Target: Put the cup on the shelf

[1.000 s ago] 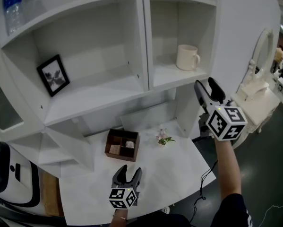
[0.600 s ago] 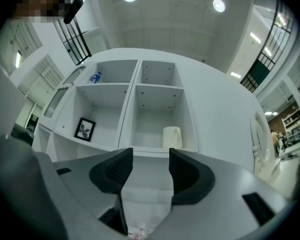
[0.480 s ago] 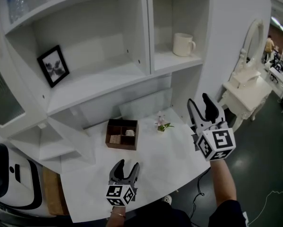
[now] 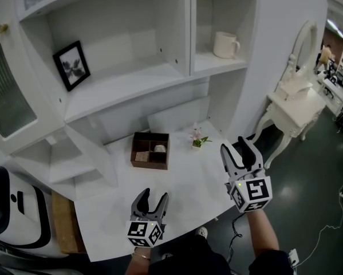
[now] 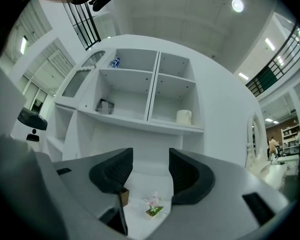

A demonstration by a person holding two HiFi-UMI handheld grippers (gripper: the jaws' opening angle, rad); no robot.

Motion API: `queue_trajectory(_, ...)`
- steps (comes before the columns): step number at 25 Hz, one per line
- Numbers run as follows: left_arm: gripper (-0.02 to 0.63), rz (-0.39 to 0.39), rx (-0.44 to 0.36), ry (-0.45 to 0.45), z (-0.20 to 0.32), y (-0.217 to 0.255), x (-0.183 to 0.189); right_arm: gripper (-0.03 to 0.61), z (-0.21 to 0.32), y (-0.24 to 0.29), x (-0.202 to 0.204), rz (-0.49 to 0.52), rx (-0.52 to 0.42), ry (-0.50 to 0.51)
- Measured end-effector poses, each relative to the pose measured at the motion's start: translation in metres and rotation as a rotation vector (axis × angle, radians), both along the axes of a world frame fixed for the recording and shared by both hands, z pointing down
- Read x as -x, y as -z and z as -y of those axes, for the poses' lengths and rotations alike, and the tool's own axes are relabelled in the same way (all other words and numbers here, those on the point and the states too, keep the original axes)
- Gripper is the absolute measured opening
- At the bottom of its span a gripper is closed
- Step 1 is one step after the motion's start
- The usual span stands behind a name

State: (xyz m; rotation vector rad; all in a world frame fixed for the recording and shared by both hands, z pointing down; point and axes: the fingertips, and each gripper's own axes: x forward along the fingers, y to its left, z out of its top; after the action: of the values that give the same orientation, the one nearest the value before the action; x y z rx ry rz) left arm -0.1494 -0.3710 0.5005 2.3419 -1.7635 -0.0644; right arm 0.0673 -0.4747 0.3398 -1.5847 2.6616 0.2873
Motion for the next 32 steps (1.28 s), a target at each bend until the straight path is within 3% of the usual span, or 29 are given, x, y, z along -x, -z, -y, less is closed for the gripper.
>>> queue_trajectory(13, 0.276, 0.021, 0.006, -0.013, -0.052, -0.018, 0.003, 0.23, -0.079, -0.116, 0.018, -0.032, 0.194, 0.005)
queue_trajectory(18, 0.276, 0.044, 0.022, -0.046, -0.071, -0.032, 0.0, 0.229, -0.105, -0.154, 0.021, -0.107, 0.23, 0.017)
queue_trajectory(25, 0.276, 0.038, 0.089, -0.031, -0.1, -0.061, 0.008, 0.225, -0.15, -0.209, 0.027, -0.04, 0.375, -0.02)
queue_trajectory(32, 0.276, 0.045, 0.061, -0.005, -0.102, -0.055, 0.02, 0.224, -0.157, -0.206, 0.034, -0.055, 0.354, -0.013)
